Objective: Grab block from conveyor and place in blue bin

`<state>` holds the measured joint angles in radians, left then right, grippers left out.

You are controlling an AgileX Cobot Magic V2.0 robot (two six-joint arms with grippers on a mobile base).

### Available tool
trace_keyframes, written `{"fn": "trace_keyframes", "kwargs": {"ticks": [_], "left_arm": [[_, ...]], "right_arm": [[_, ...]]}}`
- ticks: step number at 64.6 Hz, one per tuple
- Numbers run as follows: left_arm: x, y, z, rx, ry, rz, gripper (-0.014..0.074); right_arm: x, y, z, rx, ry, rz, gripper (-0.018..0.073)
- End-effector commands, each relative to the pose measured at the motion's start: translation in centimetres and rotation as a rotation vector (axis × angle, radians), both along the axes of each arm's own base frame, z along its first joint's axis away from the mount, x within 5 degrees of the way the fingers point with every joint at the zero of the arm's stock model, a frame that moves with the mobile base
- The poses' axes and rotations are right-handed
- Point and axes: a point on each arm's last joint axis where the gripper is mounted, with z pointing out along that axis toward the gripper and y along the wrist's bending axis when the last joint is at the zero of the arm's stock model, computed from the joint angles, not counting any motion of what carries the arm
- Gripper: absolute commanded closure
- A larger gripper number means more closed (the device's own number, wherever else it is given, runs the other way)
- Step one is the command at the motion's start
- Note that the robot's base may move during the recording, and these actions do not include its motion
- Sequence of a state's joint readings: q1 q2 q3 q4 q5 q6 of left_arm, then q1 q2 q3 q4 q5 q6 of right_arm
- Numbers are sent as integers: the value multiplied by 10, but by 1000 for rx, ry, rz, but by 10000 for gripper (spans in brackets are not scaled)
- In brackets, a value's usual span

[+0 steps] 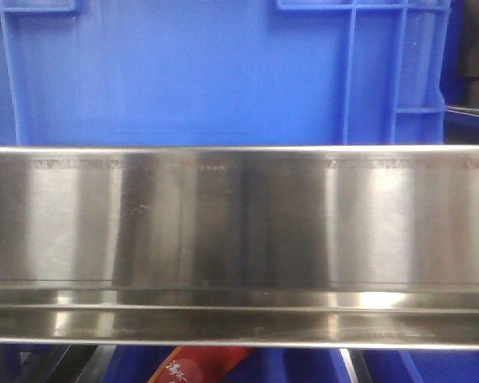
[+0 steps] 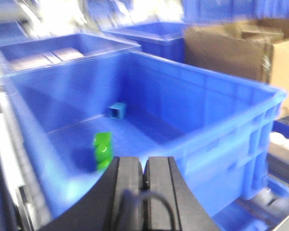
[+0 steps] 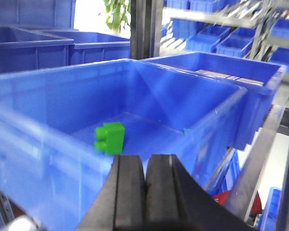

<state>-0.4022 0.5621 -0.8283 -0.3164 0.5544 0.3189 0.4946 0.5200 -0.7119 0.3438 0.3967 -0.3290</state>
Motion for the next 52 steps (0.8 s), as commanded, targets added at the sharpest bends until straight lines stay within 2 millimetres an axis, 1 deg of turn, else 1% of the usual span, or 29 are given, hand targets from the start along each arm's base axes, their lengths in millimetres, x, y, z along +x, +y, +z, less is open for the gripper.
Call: {"fn": "trace_keyframes", "kwargs": {"ticks": [1, 6, 10, 15, 18, 24, 52], "left_arm": [[-8, 5, -16, -42, -49, 21, 707], [-13, 9, -36, -54, -60, 36, 707], [-14, 10, -45, -77, -71, 46, 707], [-16, 12, -59, -98, -84, 60, 707], [-16, 13, -63, -103, -87, 64, 707], [-18, 13, -66, -102, -86, 62, 707], [-19, 14, -64, -113, -106, 67, 707]], "right_arm": [[-9, -7, -16, 14, -41, -16, 718], [-15, -10, -31, 18, -46, -21, 718], [-18, -12, -40, 21, -49, -26, 718], [-19, -14, -46, 26, -56, -31, 718], [-19, -14, -48, 26, -55, -33, 718], [-19, -14, -47, 31, -62, -35, 718], [-19, -14, -47, 32, -64, -37, 718]]}}
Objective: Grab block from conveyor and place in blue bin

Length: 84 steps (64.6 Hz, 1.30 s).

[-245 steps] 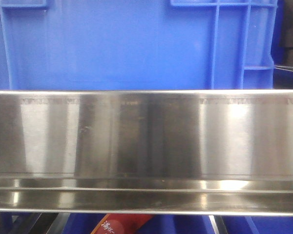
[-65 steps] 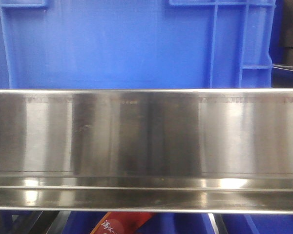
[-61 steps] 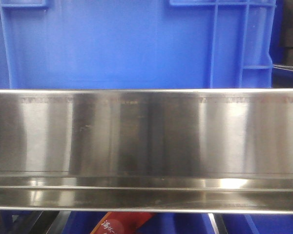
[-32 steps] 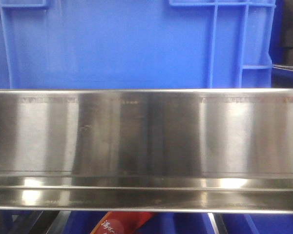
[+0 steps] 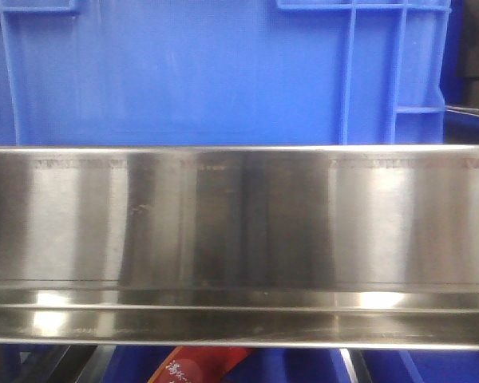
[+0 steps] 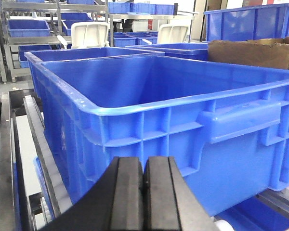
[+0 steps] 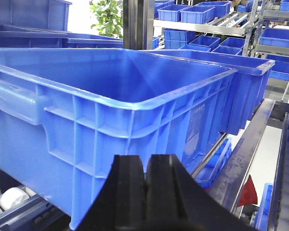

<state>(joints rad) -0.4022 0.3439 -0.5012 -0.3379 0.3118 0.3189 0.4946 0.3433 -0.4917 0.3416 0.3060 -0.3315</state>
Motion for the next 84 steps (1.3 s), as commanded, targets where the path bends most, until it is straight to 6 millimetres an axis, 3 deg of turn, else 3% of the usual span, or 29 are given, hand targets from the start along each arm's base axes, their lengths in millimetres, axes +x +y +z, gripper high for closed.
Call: {"fn": "trace_keyframes", "kwargs": {"ticks": [1, 21, 25, 37, 55, 63, 79, 84], "left_arm": [[-1, 0, 1, -25, -12, -1, 707], [-1, 1, 1, 5, -25, 7, 707], [-1, 6, 0, 94, -65, 51, 707], [-6, 19, -9, 56, -67, 219, 707], [-23, 32, -64, -28, -67, 427, 707], [-17, 34, -95, -13, -63, 455, 707], [-9, 35, -127, 24, -56, 449, 707], [-9, 35, -125, 8, -79, 442, 707]], "right_arm": [[0, -1, 2, 9, -29, -7, 718], [0, -1, 2, 9, -29, -7, 722], [0, -1, 2, 9, -29, -7, 722], [0, -1, 2, 9, -29, -7, 722], [0, -1, 2, 9, -29, -7, 722], [0, -1, 2, 9, -29, -7, 722], [-1, -1, 2, 10, -30, -7, 722], [-1, -1, 2, 10, -30, -7, 722]]}}
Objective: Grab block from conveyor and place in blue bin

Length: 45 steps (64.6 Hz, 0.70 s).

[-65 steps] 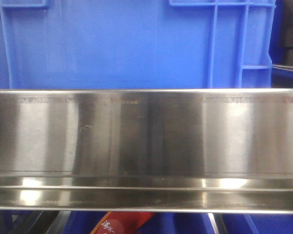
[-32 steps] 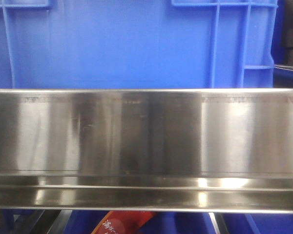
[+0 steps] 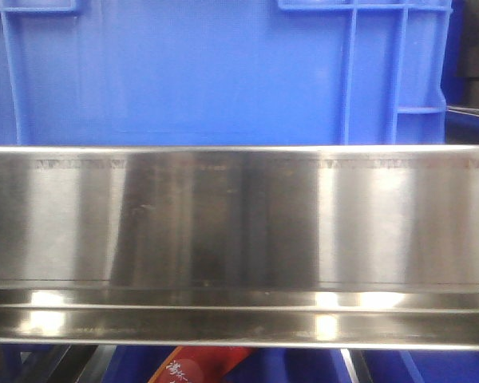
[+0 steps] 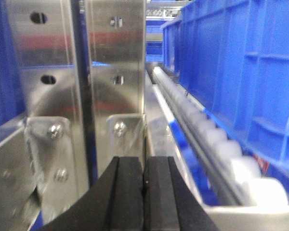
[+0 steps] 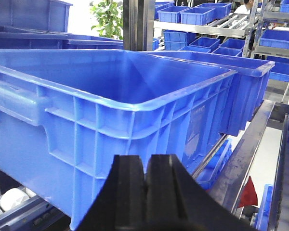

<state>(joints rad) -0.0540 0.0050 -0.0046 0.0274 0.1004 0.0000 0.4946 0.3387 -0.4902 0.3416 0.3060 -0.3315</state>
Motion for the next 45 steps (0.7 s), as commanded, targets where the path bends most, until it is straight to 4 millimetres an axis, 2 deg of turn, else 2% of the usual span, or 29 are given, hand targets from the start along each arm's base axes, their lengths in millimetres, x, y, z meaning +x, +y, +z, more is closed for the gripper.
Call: {"fn": "trace_keyframes", "kwargs": {"ticks": [1, 45], "left_arm": [[0, -1, 2, -9, -40, -11, 707], [-1, -1, 7, -12, -94, -14, 707]], "right_arm": [[0, -1, 2, 8, -28, -7, 722], [0, -1, 2, 9, -29, -7, 722]]}}
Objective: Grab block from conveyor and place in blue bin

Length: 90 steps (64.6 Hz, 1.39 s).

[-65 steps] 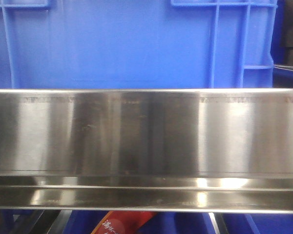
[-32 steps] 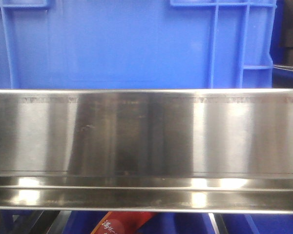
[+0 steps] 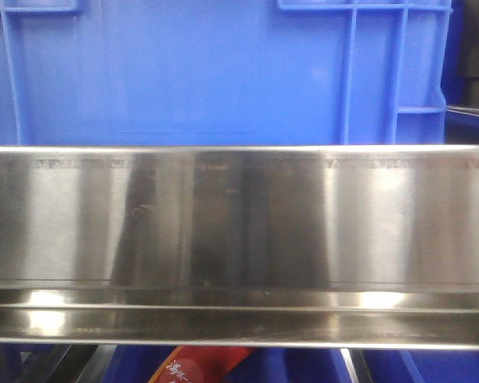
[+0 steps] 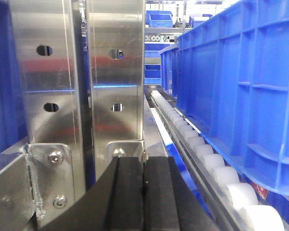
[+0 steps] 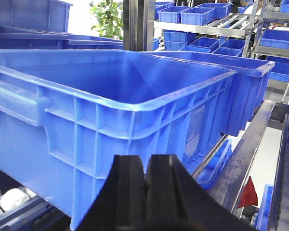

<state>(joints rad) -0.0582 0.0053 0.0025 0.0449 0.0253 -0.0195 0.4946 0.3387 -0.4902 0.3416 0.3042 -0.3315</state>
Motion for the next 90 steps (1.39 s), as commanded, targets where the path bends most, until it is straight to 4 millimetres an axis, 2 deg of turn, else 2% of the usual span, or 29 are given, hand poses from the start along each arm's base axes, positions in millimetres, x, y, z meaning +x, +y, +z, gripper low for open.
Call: {"fn": "trace_keyframes", "kwargs": {"ticks": [1, 28, 43, 48, 59, 70, 77, 90], "left_arm": [[-1, 0, 3, -7, -27, -8, 707], [-1, 0, 3, -7, -27, -8, 707], [-1, 0, 3, -7, -27, -8, 707], [-1, 0, 3, -7, -27, -8, 707], [-1, 0, 3, -7, -27, -8, 707], [-1, 0, 3, -7, -27, -8, 707], [-1, 0, 3, -7, -27, -8, 707], [-1, 0, 3, -7, -27, -8, 707]], "right_arm": [[0, -1, 2, 8, -27, -7, 722], [1, -2, 2, -17, -43, -17, 722], [4, -18, -6, -17, -67, -225, 722], [3, -24, -15, -5, -77, -305, 722], [-5, -34, -48, 42, -90, -442, 722], [-12, -38, -81, 56, -111, -490, 722], [-10, -38, -102, 44, -86, -502, 722], [-6, -39, -116, 59, -125, -517, 722]]}}
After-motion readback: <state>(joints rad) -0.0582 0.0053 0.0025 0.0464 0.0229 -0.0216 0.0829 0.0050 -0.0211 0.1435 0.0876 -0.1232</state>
